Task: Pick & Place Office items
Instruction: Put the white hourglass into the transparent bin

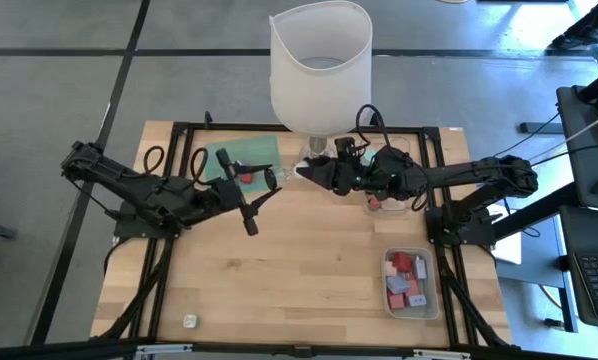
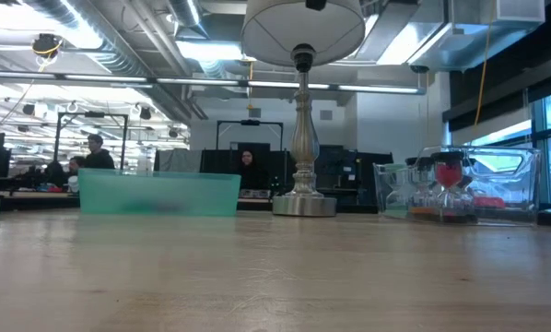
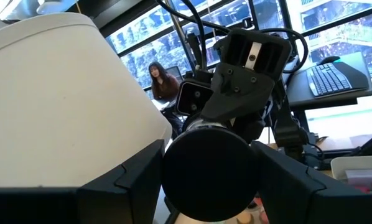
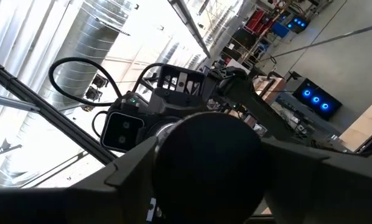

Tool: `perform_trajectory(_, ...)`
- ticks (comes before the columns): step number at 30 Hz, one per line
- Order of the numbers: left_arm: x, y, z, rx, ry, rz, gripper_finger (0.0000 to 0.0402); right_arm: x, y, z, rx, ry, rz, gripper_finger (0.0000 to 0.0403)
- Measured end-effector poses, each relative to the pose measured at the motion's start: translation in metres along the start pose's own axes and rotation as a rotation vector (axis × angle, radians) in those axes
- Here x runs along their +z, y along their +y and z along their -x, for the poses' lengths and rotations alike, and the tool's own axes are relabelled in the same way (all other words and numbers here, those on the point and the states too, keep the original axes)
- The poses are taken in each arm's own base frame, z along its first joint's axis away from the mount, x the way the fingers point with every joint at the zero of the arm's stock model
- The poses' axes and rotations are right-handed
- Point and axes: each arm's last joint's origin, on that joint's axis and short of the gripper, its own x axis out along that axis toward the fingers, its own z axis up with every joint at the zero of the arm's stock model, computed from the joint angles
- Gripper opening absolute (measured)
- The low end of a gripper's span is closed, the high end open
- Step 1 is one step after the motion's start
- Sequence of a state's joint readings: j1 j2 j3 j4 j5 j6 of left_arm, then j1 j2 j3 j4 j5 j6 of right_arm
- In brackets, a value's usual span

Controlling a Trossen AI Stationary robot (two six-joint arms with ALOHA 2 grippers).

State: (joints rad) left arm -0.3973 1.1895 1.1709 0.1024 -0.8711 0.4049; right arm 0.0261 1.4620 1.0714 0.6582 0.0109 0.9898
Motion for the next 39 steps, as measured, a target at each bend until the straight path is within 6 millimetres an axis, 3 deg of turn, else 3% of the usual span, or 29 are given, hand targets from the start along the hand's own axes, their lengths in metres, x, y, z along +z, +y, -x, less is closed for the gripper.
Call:
perform_trajectory(6,0.000,0.000,0.000,0.005,0.003,0.001,0.0219,0.001,0.002,0.000,0.009,-0.006,0.003,0.0209)
perform_trajectory(17,0.001,0.000,0.000,-0.025,-0.014,0.134,0.0259,-0.001,-0.002,0.000,-0.018,0.011,0.007,0.0210)
perform_trajectory(24,0.006,0.002,0.002,0.016,-0.041,0.211,0.0282,0.003,-0.022,0.005,-0.204,0.094,0.060,0.0212)
perform_trajectory(28,0.011,0.008,0.012,0.099,-0.025,0.241,0.0281,0.006,-0.034,0.020,-0.400,0.194,0.066,0.0212)
perform_trajectory(31,0.014,0.010,0.025,0.174,0.002,0.263,0.0280,0.008,-0.032,0.035,-0.504,0.264,0.072,0.0211)
perform_trajectory(39,0.018,0.007,0.054,0.318,0.091,0.254,0.0280,0.024,0.004,0.097,-0.691,0.334,0.076,0.0211)
